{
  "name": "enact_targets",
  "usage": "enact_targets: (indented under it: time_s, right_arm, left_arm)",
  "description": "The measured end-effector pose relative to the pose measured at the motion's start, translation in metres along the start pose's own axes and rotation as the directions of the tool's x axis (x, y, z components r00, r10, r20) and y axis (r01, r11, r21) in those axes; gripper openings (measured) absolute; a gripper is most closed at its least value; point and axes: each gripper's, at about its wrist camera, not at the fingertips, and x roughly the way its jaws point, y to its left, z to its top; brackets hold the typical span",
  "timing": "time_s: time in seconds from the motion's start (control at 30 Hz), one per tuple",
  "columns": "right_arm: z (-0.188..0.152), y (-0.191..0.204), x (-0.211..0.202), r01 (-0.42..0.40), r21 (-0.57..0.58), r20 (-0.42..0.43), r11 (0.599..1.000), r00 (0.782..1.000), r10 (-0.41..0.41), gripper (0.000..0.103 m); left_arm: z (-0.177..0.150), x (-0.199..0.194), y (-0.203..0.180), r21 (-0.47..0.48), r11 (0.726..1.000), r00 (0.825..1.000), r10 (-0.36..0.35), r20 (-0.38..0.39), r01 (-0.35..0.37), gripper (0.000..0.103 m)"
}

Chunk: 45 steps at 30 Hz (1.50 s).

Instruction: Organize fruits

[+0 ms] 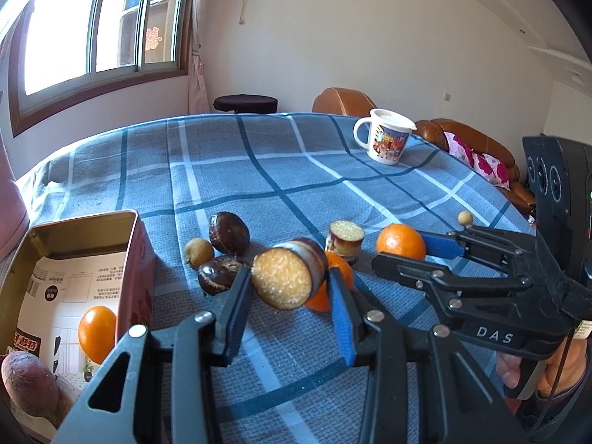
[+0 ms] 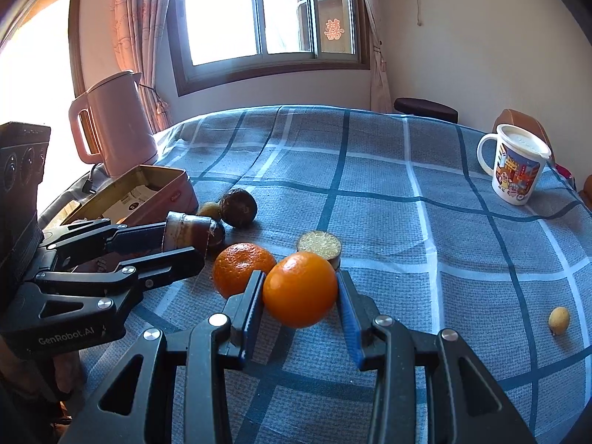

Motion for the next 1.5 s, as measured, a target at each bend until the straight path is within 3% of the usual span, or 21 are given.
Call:
enact_targets:
  time_s: [1.5]
  right_arm:
    - [-0.005, 0.007, -0.031, 0.017, -0.048, 0.167, 0.999, 0.986, -0.009, 0.04]
  left_arm:
    - [-0.003, -0.026, -0.001, -0.001, 0.997, 0.988, 0.076, 0.138, -0.077, 0.042]
